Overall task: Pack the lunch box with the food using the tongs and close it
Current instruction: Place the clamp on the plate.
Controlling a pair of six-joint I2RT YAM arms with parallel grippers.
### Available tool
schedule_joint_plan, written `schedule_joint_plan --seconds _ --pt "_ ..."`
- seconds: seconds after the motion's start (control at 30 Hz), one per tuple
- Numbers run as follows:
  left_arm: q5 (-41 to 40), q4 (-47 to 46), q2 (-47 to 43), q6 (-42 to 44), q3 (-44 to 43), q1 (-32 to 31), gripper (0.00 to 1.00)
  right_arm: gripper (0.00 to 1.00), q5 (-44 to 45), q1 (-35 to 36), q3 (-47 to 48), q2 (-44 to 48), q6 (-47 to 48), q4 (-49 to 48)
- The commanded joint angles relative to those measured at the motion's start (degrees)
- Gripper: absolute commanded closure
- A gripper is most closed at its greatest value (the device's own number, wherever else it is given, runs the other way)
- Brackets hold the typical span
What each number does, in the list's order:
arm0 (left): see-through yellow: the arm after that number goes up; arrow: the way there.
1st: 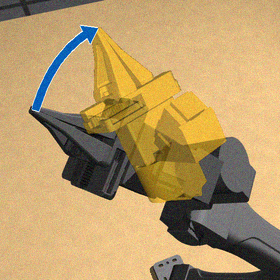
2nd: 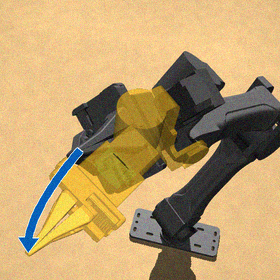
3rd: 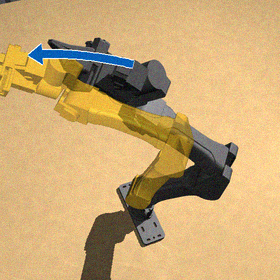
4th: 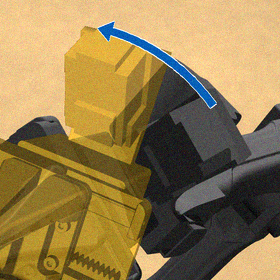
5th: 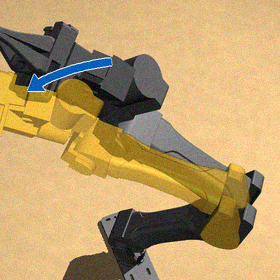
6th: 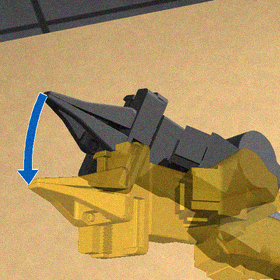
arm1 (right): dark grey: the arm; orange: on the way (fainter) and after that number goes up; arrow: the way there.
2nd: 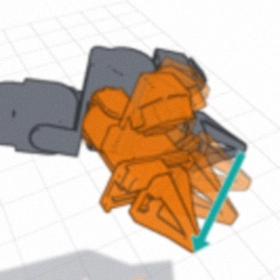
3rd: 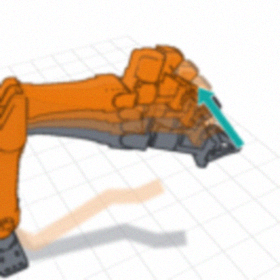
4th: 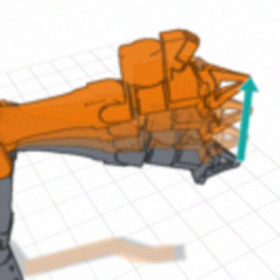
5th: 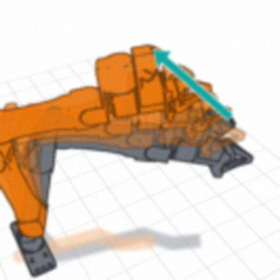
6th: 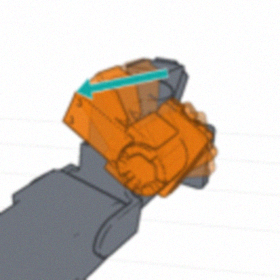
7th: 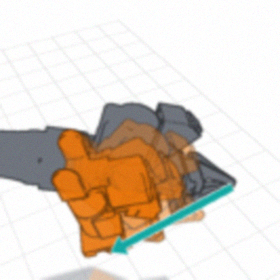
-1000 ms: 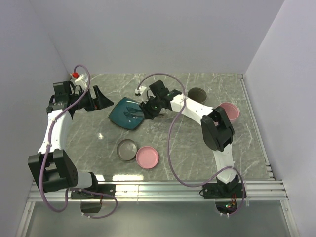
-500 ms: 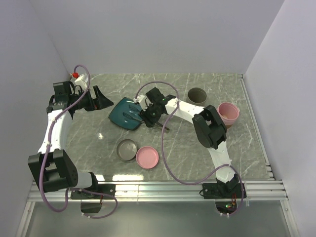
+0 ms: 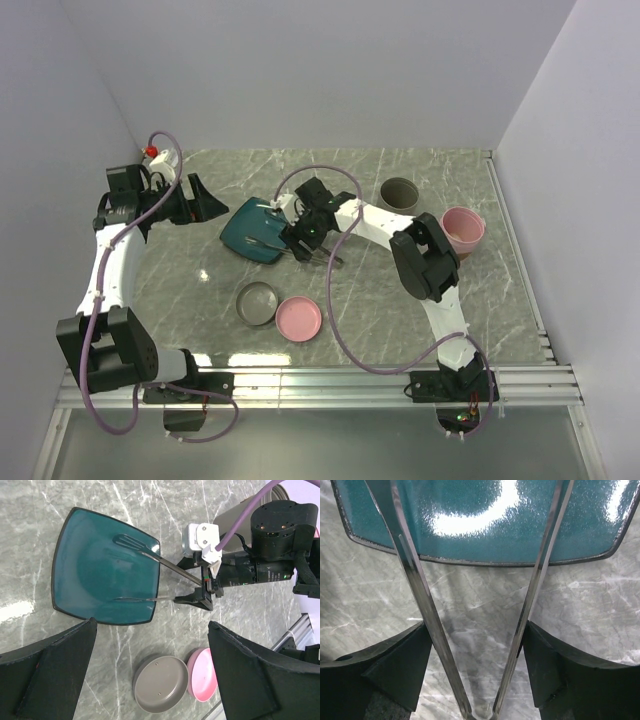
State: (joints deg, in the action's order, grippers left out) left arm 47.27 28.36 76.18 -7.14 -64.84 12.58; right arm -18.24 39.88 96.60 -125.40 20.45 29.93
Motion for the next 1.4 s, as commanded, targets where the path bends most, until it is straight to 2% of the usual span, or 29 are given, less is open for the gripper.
schedule_joint_plan --seconds 0.0,0.27,0.47,0.93,1.37 --pt "-0.51 -1.03 -2.88 1.07 0.15 0.17 0.01 0.22 -0.39 0.2 1.75 5.34 -0.14 1.0" --pt "-0.77 -0.24 -3.93 1.6 -0.55 0.25 0.0 0.19 -1.97 0.29 4.91 8.24 -1.29 2.94" --pt "-0.77 1.0 -4.2 2.3 -1.43 0.17 0.01 0.19 -1.1 0.2 7.38 6.14 -0.23 4.96" --pt "-0.86 0.65 -3.24 2.39 -1.43 0.25 0.01 0.19 -1.27 0.46 2.99 2.62 1.09 1.8" --pt "-0.86 0.91 -2.35 2.83 -1.26 0.17 0.01 0.2 0.57 1.52 3.34 -0.1 1.7 2.06"
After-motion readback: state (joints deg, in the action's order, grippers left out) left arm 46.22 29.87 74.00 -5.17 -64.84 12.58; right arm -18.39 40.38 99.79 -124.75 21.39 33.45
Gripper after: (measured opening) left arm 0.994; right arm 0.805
